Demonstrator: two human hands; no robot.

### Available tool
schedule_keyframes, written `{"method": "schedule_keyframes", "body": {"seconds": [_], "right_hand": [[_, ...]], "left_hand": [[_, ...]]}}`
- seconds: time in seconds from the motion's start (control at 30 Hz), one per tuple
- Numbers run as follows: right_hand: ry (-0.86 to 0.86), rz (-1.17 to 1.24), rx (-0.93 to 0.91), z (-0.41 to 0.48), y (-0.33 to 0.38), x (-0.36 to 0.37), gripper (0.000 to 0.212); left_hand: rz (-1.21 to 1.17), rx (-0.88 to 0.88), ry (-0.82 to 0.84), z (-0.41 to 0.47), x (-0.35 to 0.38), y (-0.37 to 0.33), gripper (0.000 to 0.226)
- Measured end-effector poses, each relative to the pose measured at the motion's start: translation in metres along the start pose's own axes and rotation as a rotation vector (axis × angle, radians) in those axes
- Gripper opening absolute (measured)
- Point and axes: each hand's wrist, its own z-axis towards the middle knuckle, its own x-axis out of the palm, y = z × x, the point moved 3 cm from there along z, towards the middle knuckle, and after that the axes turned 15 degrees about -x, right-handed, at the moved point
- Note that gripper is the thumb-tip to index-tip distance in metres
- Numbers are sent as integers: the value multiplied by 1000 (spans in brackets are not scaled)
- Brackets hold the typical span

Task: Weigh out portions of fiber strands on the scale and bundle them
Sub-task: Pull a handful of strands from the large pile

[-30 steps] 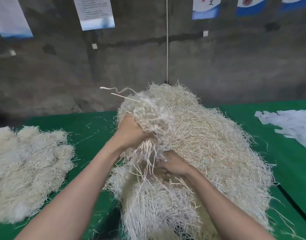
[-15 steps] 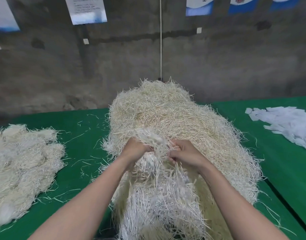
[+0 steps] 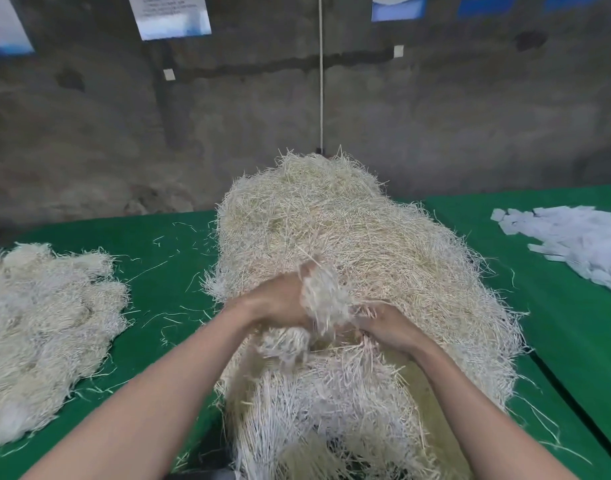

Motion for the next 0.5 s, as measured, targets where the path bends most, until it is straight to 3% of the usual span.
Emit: {"method": "schedule_keyframes", "body": {"seconds": [0.03, 0.07, 0.13, 0.17, 0.23, 0.37, 0.43, 0.5], "right_hand": [[-24, 9, -2, 2, 2, -3, 57], [-53, -4, -11, 5, 3, -6, 60], [-81, -5, -45, 7, 5, -10, 51], [-73, 7, -52, 6, 3, -10, 42], [-17, -16, -31, 2, -6, -2, 35], [144, -599, 17, -9, -45, 17, 32], [201, -670, 58, -14, -58, 24, 33], [217, -629, 87, -14, -53, 22, 41]], "left_hand": [[150, -98, -28, 0, 8, 7, 89], [401, -100, -63, 0, 15, 12, 80], [511, -77, -194, 10, 22, 18, 23], [424, -91, -271, 8, 17, 18, 7], [55, -109, -384, 12, 2, 18, 29], [-863, -136, -297, 3, -22, 11, 9], [-1061, -129, -238, -3, -28, 7, 11], [-1085, -115, -239, -9, -31, 5, 13]]}}
